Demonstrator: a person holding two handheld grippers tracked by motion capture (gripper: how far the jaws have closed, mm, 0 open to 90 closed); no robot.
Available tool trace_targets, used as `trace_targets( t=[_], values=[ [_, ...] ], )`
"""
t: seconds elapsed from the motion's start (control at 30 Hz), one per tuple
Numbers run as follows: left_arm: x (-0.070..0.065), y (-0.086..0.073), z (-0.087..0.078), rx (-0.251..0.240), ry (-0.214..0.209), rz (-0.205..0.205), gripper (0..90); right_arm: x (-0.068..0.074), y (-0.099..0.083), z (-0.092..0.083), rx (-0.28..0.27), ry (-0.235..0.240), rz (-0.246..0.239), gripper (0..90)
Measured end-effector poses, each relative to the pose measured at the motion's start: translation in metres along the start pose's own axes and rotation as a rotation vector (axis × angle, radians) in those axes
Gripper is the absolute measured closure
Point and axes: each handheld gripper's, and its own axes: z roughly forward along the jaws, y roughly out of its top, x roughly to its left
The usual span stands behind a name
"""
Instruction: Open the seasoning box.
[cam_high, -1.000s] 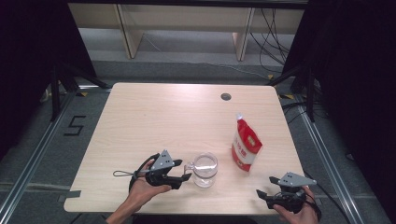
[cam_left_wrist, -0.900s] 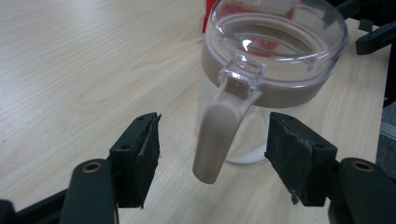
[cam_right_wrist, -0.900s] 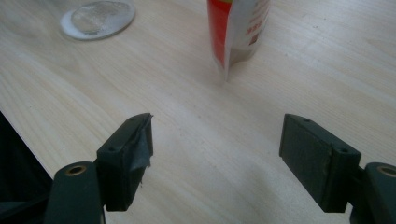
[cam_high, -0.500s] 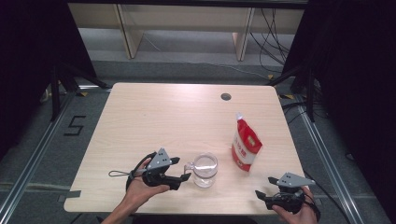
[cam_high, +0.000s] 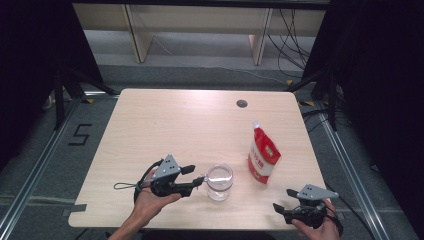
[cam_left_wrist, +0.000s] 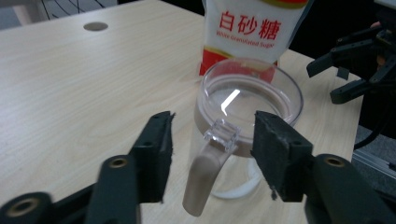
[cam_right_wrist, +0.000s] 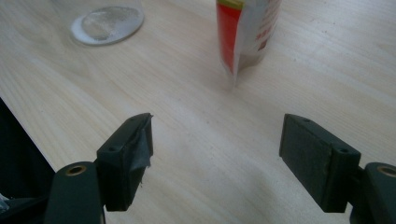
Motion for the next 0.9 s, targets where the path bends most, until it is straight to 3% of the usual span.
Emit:
trace_targets(
  t=[0.07,0.1,0.17,0.2,0.23,0.3,0.33,0.4,0.43,0.5,0.6,0.63,0.67,0.7,0.73,0.77,0.83,0.9],
  values=[
    [0.0,0.002,-0.003,-0.013,0.004,0.03,57.1,0.003,0.001,-0.001,0.012,-0.013,0.016,26.7],
    [-0.001,0.003,-0.002,-0.025,-0.008,0.006,59.0,0.001,0.001,0.0,-0.001,-0.018,-0.012,26.6],
    [-0.003,0.005,-0.003,-0.016,-0.002,0.045,65.5,0.003,0.002,0.0,0.0,-0.003,0.012,26.7],
    [-0.005,0.005,-0.002,-0.012,0.004,0.038,69.4,0.004,0.003,0.001,0.001,0.01,0.022,26.7],
    [-0.005,0.007,-0.002,-0.007,0.006,0.075,72.8,0.002,0.004,0.001,-0.002,0.01,0.006,26.7],
    [-0.007,0.007,0.001,-0.012,0.012,0.064,78.9,0.002,0.004,0.001,-0.01,-0.001,-0.009,26.7],
    [-0.007,0.008,0.001,0.003,0.011,0.077,81.6,0.004,0.004,0.001,-0.006,0.003,0.01,26.7],
    [-0.008,0.008,0.003,0.008,0.017,0.08,85.7,0.002,0.004,0.001,-0.018,-0.007,-0.024,26.7],
    [-0.007,0.008,0.005,0.009,0.014,0.082,86.9,0.003,0.004,0.001,-0.011,0.009,-0.008,26.7],
    [-0.006,0.008,0.007,0.019,0.014,0.087,88.5,0.005,0.005,0.0,-0.012,-0.006,0.003,26.7],
    [-0.008,0.005,0.009,0.029,0.017,0.076,89.1,0.005,0.006,0.0,-0.017,-0.004,-0.016,26.9],
    [-0.007,0.005,0.01,0.025,0.008,0.097,89.2,0.006,0.006,0.0,-0.023,-0.001,-0.023,27.2],
    [-0.009,0.004,0.01,0.03,0.02,0.073,89.2,0.007,0.007,0.0,-0.026,0.004,-0.021,27.6],
    [-0.009,0.004,0.01,0.03,0.021,0.085,89.2,0.011,0.007,-0.002,-0.019,0.008,0.006,27.6],
    [-0.009,0.004,0.01,0.032,0.027,0.083,89.2,0.008,0.008,-0.001,-0.04,0.001,-0.045,27.6],
    [-0.007,0.004,0.01,0.037,0.027,0.099,89.2,0.009,0.009,-0.001,-0.033,0.005,-0.042,27.6],
    [-0.007,0.003,0.011,0.031,0.025,0.09,89.2,0.012,0.009,0.0,-0.035,0.014,-0.034,27.6],
    [-0.007,0.002,0.011,0.03,0.023,0.076,89.1,0.011,0.009,0.0,-0.039,0.0,-0.057,27.7]
  ],
)
